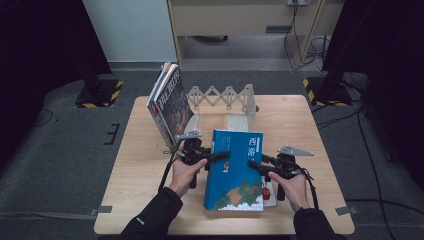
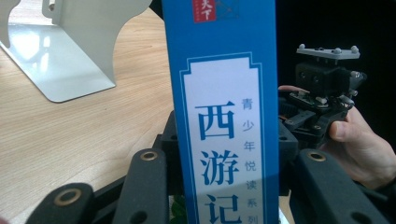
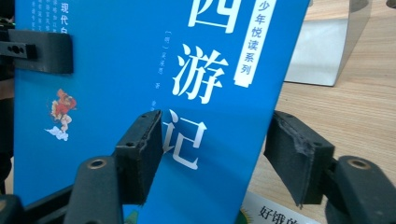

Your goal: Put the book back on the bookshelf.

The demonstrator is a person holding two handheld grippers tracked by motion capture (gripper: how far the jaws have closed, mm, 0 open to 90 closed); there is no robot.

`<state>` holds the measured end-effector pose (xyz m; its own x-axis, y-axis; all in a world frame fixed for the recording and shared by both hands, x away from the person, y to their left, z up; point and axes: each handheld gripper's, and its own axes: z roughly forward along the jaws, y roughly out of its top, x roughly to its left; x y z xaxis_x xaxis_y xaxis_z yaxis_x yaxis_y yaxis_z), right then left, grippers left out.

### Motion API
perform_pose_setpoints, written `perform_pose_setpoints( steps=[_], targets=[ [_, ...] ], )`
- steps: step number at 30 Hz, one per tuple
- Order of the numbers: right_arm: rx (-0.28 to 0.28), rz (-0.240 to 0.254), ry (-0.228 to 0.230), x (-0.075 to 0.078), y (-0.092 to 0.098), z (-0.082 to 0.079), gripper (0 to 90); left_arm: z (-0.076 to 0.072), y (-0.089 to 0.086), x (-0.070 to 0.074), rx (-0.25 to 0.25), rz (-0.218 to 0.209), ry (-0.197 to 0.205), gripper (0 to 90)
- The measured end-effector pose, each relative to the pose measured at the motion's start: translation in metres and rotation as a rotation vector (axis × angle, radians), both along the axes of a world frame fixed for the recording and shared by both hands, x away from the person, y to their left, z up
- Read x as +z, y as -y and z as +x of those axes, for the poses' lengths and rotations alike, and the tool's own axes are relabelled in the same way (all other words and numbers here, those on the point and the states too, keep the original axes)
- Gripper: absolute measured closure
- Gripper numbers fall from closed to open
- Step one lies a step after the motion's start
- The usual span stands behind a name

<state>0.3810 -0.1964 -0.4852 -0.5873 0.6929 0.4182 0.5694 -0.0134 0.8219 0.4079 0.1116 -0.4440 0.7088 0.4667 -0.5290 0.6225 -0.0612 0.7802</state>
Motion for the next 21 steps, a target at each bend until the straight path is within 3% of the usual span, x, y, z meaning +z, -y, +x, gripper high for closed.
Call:
perform_pose_setpoints(
  steps=[8,14,18,21],
  targets=[
    [-0.011,-0.022,0.024,0.008,0.001,-0.001,39.8,0.000,0.002,0.005,-0.013,-0.015,0.025,60.3],
    [-0.031,-0.008,0.074,0.019,0.000,0.000,42.3,-0.002,0.001,0.018,-0.014,-0.028,0.099,60.6],
    [-0.025,-0.011,0.100,0.021,0.000,0.000,43.7,-0.008,0.002,0.019,-0.016,0.015,0.144,60.1],
    [-0.023,-0.022,0.111,0.019,-0.003,-0.001,44.0,-0.009,0.000,0.017,-0.002,0.016,0.142,59.7]
  ],
)
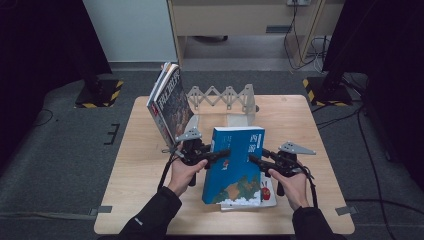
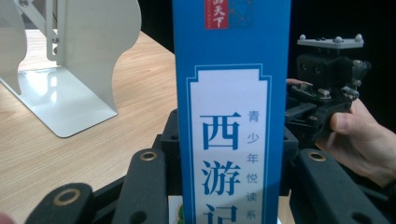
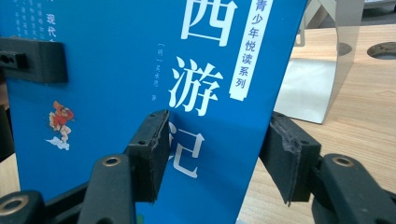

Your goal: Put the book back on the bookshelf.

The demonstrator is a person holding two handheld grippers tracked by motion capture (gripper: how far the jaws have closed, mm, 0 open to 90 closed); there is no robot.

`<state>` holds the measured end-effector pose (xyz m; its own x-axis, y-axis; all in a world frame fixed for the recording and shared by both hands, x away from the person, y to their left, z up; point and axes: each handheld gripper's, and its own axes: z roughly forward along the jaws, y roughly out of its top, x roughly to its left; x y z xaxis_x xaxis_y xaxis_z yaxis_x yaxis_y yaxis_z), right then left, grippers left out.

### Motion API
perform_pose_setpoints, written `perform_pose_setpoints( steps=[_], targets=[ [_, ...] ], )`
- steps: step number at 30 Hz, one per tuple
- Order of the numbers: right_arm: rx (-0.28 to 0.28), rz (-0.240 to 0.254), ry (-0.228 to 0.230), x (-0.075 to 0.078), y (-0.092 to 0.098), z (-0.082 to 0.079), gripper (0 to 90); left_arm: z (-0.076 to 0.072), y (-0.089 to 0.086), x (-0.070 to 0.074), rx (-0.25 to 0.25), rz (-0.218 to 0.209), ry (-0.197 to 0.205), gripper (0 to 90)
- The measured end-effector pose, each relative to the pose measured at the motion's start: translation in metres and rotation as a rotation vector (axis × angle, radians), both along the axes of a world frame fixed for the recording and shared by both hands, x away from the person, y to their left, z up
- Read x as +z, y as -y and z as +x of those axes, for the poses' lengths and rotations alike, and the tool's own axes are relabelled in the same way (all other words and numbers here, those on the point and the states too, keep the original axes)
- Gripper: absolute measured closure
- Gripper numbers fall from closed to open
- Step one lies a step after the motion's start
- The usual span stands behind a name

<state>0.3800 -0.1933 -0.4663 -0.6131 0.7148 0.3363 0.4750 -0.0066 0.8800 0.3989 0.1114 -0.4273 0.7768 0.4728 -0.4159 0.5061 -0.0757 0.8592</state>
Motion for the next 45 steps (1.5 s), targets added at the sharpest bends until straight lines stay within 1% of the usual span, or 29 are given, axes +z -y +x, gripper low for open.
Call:
perform_pose_setpoints(
  steps=[3,9,12,15,19,21,22,25,28,32,34,35,36,37,39,40,41,42,45],
  targets=[
    [0.002,0.003,0.006,0.000,-0.001,0.000,43.9,0.000,0.002,-0.001,0.008,-0.001,0.004,59.1],
    [0.015,0.007,0.018,0.001,-0.001,-0.002,45.2,0.002,0.009,0.001,0.008,0.020,0.010,57.2],
    [0.030,0.024,0.028,0.002,-0.002,-0.003,46.0,0.003,0.012,0.002,0.004,0.018,0.001,57.3],
    [0.036,0.021,0.035,0.003,-0.003,-0.004,45.9,0.003,0.013,0.003,0.002,0.026,-0.004,57.4],
    [0.042,0.019,0.037,0.002,-0.004,-0.004,46.1,0.004,0.016,0.002,0.008,0.048,-0.005,56.7],
    [0.045,0.024,0.033,0.002,-0.005,-0.005,46.1,0.005,0.017,0.001,0.006,0.050,-0.013,56.1],
    [0.045,0.015,0.036,0.002,-0.005,-0.005,46.2,0.006,0.017,0.001,0.007,0.055,-0.009,56.6],
    [0.050,0.019,0.032,0.002,-0.004,-0.005,46.5,0.005,0.016,0.001,0.013,0.041,-0.021,58.5],
    [0.060,0.020,0.042,0.003,-0.003,-0.005,46.6,0.003,0.014,0.001,0.016,0.024,-0.031,59.7],
    [0.072,0.035,0.054,0.005,0.000,-0.006,43.6,0.002,0.012,0.004,0.017,0.016,-0.044,60.2],
    [0.052,0.037,0.060,0.006,0.006,-0.006,40.8,0.002,0.010,0.007,0.016,0.009,-0.062,60.4],
    [0.038,0.036,0.059,0.006,0.010,-0.006,38.7,0.002,0.009,0.008,0.015,0.003,-0.065,60.3],
    [0.019,0.028,0.058,0.006,0.014,-0.006,37.7,0.001,0.007,0.009,0.012,0.004,-0.065,60.4],
    [-0.001,0.010,0.058,0.005,0.019,-0.006,36.6,0.001,0.006,0.011,0.013,0.008,-0.061,60.4],
    [-0.042,-0.022,0.040,0.001,0.028,-0.006,33.0,-0.001,0.003,0.017,0.018,0.012,-0.051,60.4],
    [-0.065,-0.062,0.028,-0.003,0.034,-0.005,31.0,-0.002,0.002,0.019,0.018,0.014,-0.045,60.4],
    [-0.080,-0.088,0.012,-0.006,0.037,-0.005,29.3,-0.003,0.000,0.023,0.023,0.015,-0.035,60.4],
    [-0.095,-0.138,-0.004,-0.010,0.041,-0.004,29.1,-0.004,-0.002,0.025,0.025,0.015,-0.030,60.4],
    [-0.128,-0.221,-0.040,-0.019,0.050,-0.002,28.6,-0.007,-0.008,0.034,0.038,0.012,-0.008,60.4]
  ],
)
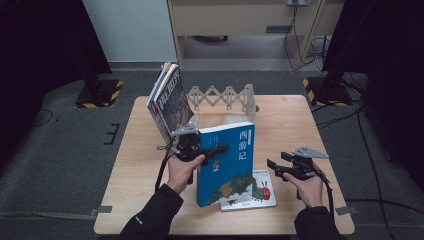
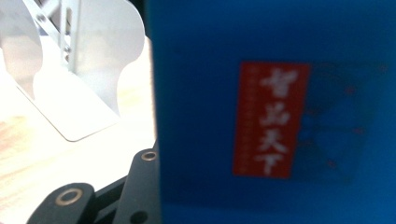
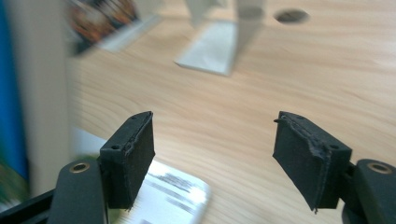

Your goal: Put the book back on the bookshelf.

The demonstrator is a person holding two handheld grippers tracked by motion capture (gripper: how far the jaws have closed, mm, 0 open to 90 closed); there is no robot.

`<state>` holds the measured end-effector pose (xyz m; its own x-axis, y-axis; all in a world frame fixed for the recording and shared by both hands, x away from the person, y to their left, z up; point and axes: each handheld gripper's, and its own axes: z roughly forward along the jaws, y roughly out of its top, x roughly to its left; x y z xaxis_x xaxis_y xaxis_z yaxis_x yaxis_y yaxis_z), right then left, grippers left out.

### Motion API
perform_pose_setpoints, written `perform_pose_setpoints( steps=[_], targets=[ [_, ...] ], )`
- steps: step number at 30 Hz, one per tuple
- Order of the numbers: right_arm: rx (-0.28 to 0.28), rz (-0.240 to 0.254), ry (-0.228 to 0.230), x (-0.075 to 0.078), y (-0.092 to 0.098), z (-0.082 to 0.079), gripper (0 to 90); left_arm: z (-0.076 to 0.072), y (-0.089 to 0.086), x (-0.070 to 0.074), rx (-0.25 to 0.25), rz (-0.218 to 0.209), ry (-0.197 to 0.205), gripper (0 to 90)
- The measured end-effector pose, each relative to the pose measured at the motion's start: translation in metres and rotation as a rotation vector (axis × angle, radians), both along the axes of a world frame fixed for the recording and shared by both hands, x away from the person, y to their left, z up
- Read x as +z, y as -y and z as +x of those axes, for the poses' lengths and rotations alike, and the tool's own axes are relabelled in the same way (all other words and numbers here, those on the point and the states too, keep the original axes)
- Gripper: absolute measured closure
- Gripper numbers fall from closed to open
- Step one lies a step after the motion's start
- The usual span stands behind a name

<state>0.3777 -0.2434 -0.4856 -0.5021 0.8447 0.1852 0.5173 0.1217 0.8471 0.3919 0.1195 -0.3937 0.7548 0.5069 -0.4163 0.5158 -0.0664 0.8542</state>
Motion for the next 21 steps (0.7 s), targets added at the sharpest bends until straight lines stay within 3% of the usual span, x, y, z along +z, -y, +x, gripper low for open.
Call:
perform_pose_setpoints(
  steps=[4,8,12,15,21],
  targets=[
    [-0.043,-0.084,-0.046,-0.010,0.010,0.003,23.4,-0.003,-0.008,0.008,0.024,0.008,0.026,60.4],
    [-0.067,-0.152,-0.132,-0.022,0.017,0.005,18.7,-0.003,-0.018,0.014,0.061,0.010,0.038,60.4],
    [-0.086,-0.261,-0.200,-0.035,0.026,0.007,18.0,-0.002,-0.029,0.019,0.107,0.020,0.053,60.3],
    [-0.099,-0.269,-0.230,-0.040,0.032,0.009,16.5,-0.002,-0.035,0.023,0.140,0.029,0.069,60.3],
    [-0.114,-0.286,-0.205,-0.045,0.033,0.009,10.9,0.000,-0.050,0.033,0.227,0.043,0.094,60.3]
  ],
)
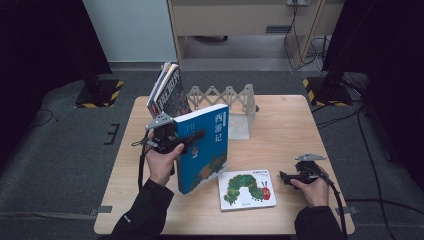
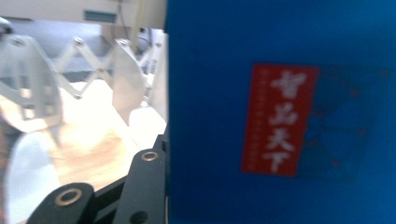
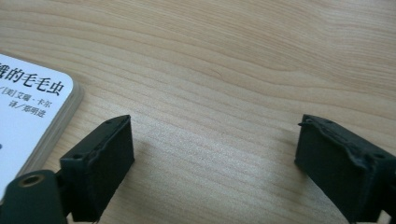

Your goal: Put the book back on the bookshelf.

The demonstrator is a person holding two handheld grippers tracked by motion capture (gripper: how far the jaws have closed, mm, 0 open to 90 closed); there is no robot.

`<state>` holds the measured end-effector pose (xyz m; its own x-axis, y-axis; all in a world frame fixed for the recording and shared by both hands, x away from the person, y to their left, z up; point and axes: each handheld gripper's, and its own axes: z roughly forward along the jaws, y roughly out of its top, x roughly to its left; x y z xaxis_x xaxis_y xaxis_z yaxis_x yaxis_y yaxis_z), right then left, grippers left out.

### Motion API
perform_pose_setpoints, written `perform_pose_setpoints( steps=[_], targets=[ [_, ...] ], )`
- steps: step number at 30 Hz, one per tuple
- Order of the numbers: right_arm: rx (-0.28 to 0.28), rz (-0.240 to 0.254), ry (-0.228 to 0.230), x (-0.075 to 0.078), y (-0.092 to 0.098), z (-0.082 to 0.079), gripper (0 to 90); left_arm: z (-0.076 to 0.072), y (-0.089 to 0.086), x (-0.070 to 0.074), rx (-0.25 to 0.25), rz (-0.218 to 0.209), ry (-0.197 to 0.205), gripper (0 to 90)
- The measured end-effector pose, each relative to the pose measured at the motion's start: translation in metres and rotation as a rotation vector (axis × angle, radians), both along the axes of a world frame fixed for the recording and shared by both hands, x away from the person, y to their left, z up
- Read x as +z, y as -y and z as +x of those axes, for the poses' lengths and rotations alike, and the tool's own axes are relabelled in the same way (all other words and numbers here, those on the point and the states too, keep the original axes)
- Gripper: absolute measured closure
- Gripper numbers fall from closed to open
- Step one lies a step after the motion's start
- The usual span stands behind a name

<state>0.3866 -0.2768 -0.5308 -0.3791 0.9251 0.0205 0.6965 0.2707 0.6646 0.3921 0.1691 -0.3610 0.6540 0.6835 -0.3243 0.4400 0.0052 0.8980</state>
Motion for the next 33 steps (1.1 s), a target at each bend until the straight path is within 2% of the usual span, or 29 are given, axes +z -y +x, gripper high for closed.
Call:
perform_pose_setpoints(
  steps=[2,5,9,13,19,27,33],
  targets=[
    [0.000,-0.012,0.015,-0.002,-0.001,0.000,9.0,0.001,-0.002,0.004,0.025,0.012,0.019,60.3],
    [-0.007,-0.004,0.033,-0.005,-0.001,-0.001,5.9,0.003,-0.004,0.010,0.057,0.027,0.037,60.3],
    [-0.017,0.010,0.063,-0.008,0.000,-0.002,4.0,0.009,-0.004,0.014,0.088,0.021,0.048,60.3],
    [-0.017,0.010,0.063,-0.008,0.000,-0.002,3.8,0.017,-0.004,0.015,0.117,0.017,0.051,60.4],
    [-0.014,0.010,0.062,-0.008,0.000,-0.002,3.6,0.032,0.001,0.020,0.156,0.034,0.062,60.3],
    [-0.013,0.010,0.061,-0.008,0.000,-0.002,3.6,0.048,0.011,0.028,0.178,0.064,0.085,60.4],
    [-0.012,0.010,0.062,-0.008,0.000,-0.001,3.6,0.065,0.015,0.030,0.197,0.057,0.083,60.4]
  ],
)
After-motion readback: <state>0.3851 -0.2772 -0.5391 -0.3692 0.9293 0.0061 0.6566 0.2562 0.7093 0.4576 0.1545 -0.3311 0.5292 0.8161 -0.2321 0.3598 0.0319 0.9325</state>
